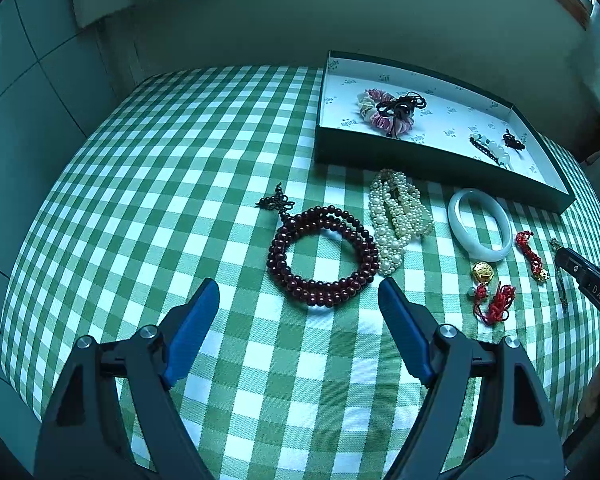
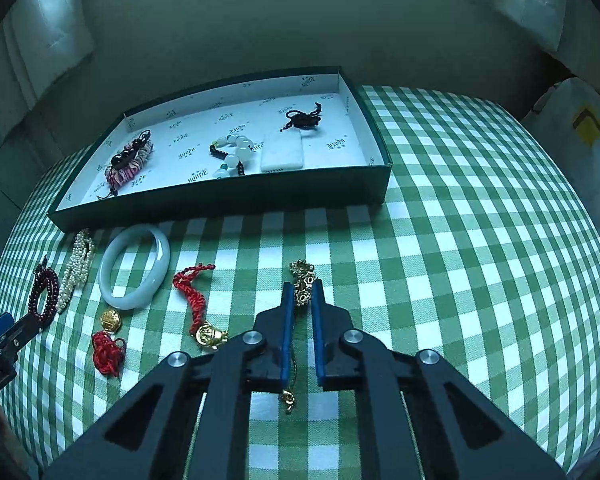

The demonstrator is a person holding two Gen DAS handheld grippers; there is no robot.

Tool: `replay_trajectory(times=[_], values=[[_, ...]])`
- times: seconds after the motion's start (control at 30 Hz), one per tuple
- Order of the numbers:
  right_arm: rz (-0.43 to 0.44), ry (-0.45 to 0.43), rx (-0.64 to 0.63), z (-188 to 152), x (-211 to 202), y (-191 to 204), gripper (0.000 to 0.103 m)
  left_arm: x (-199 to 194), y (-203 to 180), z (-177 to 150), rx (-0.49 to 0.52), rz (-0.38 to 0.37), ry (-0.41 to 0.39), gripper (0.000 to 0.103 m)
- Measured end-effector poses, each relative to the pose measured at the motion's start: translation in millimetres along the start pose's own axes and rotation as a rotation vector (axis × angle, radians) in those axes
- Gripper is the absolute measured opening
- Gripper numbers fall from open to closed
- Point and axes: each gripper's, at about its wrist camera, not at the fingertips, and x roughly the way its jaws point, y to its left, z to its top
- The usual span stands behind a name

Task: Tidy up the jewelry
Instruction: 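Grasp the gold chain bracelet with the right gripper, then grasp the dark red wooden bead strand with the left gripper while the right gripper holds the chain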

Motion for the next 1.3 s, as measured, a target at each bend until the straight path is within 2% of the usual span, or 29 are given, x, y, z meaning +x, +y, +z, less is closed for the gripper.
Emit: replay_trajectory(times=[0.27, 0.37, 0.5, 0.53, 0.57, 0.63, 0.73, 0.87, 1.0, 1.3], values=[[0.013, -0.008, 0.009, -2, -7, -2, 0.009, 23, -6, 8, 0.022, -0.027, 0.031, 0.081], [0.022, -0.01, 0.011, -2, -8, -2, 0.009, 27, -6, 8, 0.035, -0.011, 0.016, 0.08], [0.033, -0.01, 0.018, -3, -9, -3, 0.009, 27, -4, 11, 0.051, -0.008, -0.007, 0.059], [0.034, -0.01, 0.02, -3, -9, -4, 0.009, 26, -3, 11, 0.054, -0.011, -0.009, 0.05], [0.036, -0.009, 0.023, -3, -8, -4, 0.009, 26, -3, 13, 0.055, -0.015, -0.008, 0.047], [0.038, -0.007, 0.026, -4, -8, -4, 0.009, 26, -2, 15, 0.054, -0.023, -0.008, 0.029], [0.04, -0.005, 0.028, -5, -7, -4, 0.009, 26, 0, 16, 0.047, -0.029, -0.011, 0.018], [0.043, -0.007, 0.028, -6, -7, -3, 0.009, 22, 4, 13, 0.035, -0.055, -0.018, 0.014], [0.042, -0.008, 0.027, -8, -8, -2, 0.009, 17, 0, 11, 0.055, -0.049, -0.03, 0.012], [0.043, -0.01, 0.027, -9, -11, -1, 0.009, 15, -1, 11, 0.048, -0.049, -0.029, 0.011]])
